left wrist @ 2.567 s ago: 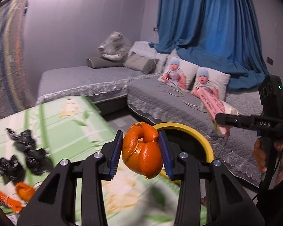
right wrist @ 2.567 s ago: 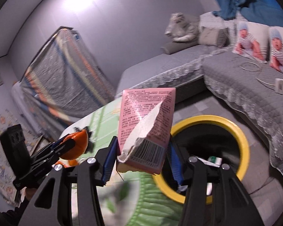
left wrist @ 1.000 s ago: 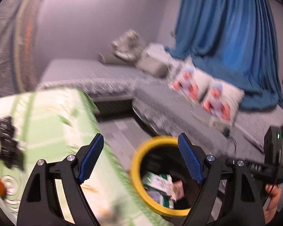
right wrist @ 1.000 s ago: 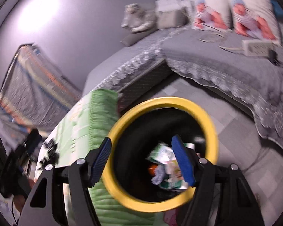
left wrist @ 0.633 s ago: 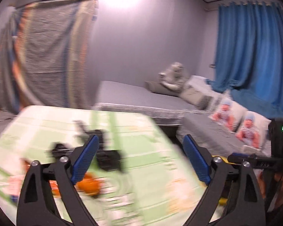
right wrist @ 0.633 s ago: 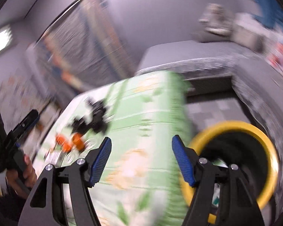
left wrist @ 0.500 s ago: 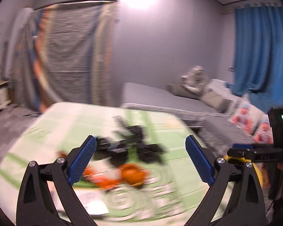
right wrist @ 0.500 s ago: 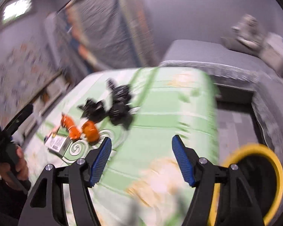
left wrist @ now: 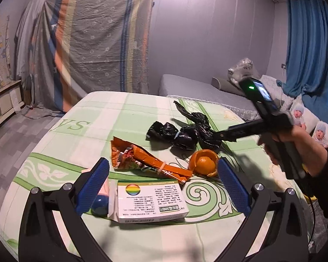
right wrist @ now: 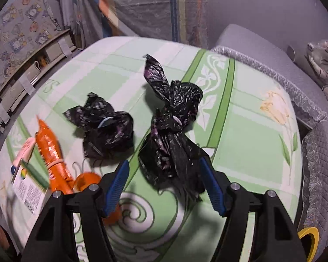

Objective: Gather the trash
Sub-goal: 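Grasp the black plastic bag with the right gripper and lift it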

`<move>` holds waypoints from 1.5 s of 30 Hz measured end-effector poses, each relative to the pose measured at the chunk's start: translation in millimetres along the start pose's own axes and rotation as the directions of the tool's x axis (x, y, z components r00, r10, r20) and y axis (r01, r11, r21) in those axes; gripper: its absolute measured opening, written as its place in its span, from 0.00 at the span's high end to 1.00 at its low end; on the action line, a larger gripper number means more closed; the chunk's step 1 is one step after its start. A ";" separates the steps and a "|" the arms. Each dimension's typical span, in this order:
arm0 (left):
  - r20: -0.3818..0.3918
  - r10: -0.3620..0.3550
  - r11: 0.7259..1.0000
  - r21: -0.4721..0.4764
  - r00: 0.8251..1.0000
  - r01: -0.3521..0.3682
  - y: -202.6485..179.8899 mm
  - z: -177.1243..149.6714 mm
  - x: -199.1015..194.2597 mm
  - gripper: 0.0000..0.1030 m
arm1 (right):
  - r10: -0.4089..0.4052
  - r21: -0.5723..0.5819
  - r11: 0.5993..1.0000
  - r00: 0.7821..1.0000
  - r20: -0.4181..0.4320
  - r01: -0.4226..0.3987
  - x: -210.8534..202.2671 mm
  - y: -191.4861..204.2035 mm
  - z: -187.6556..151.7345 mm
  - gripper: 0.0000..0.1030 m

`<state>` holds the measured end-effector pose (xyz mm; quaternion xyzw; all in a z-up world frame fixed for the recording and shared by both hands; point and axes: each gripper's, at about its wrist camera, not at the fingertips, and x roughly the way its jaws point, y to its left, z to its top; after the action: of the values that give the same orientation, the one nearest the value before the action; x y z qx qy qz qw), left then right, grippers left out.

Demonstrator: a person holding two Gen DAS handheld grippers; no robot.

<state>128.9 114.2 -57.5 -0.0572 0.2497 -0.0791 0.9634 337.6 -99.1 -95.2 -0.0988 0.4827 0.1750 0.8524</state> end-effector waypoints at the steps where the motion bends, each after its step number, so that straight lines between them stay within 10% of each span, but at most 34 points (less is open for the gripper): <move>1: -0.006 -0.007 1.000 0.006 1.000 0.007 -2.9 -0.4 2.4 0.08 | 0.004 0.008 1.000 1.000 -0.013 -0.004 5.3 -2.0 2.0 0.39; 13: -0.125 -0.066 0.992 0.094 0.990 0.078 -52.5 -3.0 40.0 0.08 | 0.139 0.139 0.981 0.990 0.000 -0.138 -0.2 -35.2 -14.6 0.95; 38: -0.432 -0.077 0.991 0.065 0.899 0.116 -82.1 8.0 174.7 0.10 | 0.343 0.191 0.891 0.886 0.312 -0.412 -158.6 -70.4 -117.4 0.95; 45: -0.467 -0.066 0.991 0.075 0.882 0.114 -81.6 -0.9 186.8 0.38 | 0.343 0.200 0.886 0.881 0.325 -0.418 -163.8 -70.8 -122.3 0.95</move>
<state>279.6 0.2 -134.3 0.0003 0.4652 -0.1476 0.8728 191.6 -238.7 -17.7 0.1390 0.3859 0.2868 0.8658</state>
